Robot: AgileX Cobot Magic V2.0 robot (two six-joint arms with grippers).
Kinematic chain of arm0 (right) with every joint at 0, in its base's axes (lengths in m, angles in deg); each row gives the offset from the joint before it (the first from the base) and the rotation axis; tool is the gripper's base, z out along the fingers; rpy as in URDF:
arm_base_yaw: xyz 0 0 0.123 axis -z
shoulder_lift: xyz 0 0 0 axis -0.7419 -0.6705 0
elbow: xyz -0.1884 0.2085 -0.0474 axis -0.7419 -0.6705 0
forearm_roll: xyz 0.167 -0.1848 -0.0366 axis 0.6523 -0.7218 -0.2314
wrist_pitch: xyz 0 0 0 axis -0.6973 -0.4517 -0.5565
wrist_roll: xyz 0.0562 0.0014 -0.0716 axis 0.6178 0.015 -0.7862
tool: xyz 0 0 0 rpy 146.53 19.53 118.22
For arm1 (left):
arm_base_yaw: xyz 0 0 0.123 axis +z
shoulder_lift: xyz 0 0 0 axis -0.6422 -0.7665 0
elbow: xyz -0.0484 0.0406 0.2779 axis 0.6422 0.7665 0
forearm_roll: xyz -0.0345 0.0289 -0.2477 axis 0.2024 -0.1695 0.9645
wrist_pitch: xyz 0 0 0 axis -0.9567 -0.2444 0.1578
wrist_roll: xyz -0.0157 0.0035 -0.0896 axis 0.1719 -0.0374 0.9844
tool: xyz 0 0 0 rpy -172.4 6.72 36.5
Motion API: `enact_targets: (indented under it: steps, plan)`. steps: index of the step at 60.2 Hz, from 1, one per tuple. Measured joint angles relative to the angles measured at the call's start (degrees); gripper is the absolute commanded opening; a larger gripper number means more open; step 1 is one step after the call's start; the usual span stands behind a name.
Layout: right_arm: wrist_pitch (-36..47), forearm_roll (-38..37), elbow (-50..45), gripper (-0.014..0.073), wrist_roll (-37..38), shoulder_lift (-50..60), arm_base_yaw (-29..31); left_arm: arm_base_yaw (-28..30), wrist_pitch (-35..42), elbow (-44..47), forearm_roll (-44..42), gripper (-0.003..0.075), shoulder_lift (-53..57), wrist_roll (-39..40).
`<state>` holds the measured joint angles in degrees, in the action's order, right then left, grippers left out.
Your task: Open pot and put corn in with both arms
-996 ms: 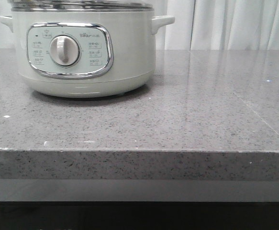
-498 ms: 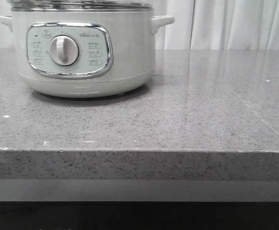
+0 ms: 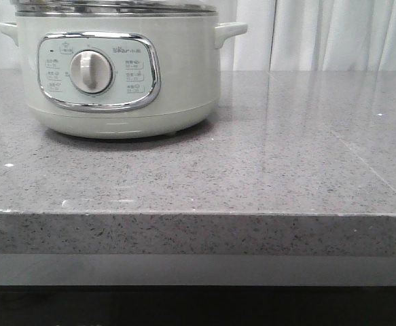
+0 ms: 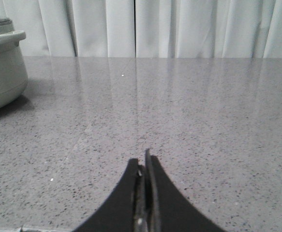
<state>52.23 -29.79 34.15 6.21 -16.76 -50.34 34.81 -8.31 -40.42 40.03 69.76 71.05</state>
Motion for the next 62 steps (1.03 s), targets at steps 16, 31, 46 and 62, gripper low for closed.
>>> enact_targets:
  steps: [16,31,46,62]
  plan:
    - [0.11,0.03,0.0,-0.0049,0.0,0.0,1.2,0.0,0.0,0.0,0.0,-0.002,0.0,-0.1]
    - [0.24,0.03,0.0,-0.0049,0.0,0.0,1.34,0.0,0.0,0.0,0.0,-0.002,0.0,-0.1]
    - [0.24,0.12,0.0,-0.0049,0.0,0.0,1.33,0.0,0.0,0.0,0.0,-0.002,0.0,-0.1]
    - [0.24,0.12,0.0,-0.0049,0.0,0.0,1.33,0.0,0.0,0.0,0.0,-0.002,0.0,-0.1]
